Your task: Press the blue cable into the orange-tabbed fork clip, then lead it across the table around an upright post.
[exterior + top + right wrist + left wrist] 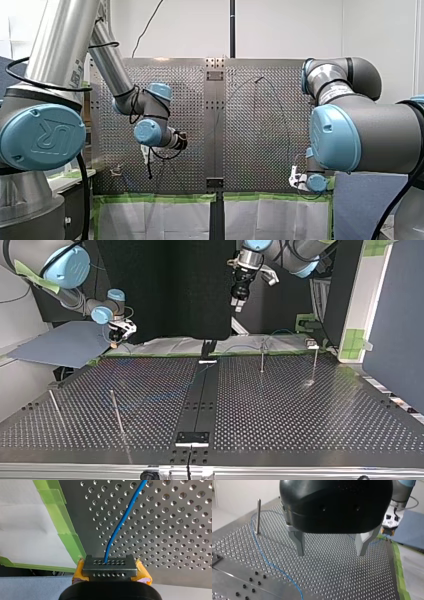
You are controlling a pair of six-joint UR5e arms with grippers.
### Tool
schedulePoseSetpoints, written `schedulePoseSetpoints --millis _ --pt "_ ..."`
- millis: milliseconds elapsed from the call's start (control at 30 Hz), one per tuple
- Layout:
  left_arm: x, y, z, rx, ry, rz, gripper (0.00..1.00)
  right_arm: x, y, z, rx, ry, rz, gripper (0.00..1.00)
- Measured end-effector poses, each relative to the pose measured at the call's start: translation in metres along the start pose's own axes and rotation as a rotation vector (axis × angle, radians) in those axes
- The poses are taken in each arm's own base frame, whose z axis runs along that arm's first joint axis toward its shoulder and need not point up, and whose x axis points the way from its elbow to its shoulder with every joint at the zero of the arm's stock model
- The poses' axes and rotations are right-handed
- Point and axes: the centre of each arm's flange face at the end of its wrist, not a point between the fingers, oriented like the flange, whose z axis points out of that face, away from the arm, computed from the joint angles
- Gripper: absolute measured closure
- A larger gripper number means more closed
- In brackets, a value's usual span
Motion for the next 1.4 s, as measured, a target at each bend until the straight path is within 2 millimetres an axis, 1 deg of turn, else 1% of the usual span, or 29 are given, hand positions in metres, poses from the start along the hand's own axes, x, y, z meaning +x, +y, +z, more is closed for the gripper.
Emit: schedulePoseSetpoints --millis 233,1400 --pt "0.0005 -0.0016 0.0004 0.026 -0.007 -0.004 0.0 0.0007 -0.0006 0.0003 0.001 0.002 -0.002 1.0" --pt "0.0005 -0.0016 0.0005 0.027 -0.007 -0.005 0.0 0.0009 -0.0007 0.0004 0.001 0.003 -0.002 1.0"
